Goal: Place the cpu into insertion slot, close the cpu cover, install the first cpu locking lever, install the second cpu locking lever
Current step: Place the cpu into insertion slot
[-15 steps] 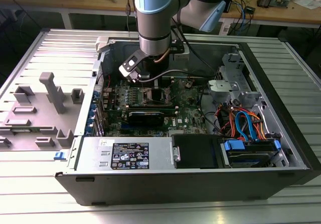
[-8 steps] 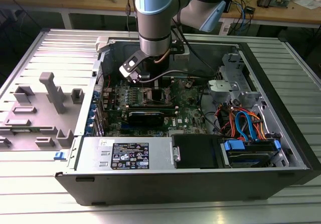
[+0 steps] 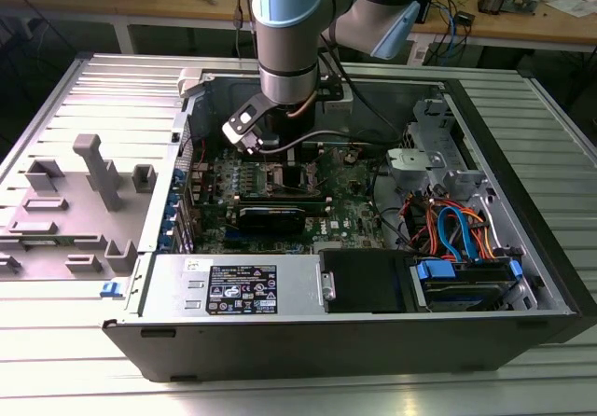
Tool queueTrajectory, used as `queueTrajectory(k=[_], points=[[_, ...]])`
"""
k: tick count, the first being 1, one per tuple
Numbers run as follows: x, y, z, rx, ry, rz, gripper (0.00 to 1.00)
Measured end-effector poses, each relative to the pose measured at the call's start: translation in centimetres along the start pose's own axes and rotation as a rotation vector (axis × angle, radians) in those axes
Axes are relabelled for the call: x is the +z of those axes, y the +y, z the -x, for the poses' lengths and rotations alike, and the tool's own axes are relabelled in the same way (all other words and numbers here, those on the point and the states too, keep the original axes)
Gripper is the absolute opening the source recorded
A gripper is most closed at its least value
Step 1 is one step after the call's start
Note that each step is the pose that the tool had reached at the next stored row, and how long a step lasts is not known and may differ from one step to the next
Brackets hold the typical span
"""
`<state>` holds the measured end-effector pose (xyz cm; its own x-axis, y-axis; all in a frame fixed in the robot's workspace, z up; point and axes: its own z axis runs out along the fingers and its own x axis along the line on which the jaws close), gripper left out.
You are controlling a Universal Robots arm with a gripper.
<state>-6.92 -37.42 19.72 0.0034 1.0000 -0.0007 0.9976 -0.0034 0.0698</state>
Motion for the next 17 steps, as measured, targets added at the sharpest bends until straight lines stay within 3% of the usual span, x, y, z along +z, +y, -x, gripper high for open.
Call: queueTrajectory(k=[11,13,17], points=[[0.01,0.01,0.00,0.000,0.0005,0.0001,0.55],[0.02,0.01,-0.01,0.000,0.0004,0.0003,0.62],[0.00,0.00,0.00,0.000,0.0000,0.0000,0.62]])
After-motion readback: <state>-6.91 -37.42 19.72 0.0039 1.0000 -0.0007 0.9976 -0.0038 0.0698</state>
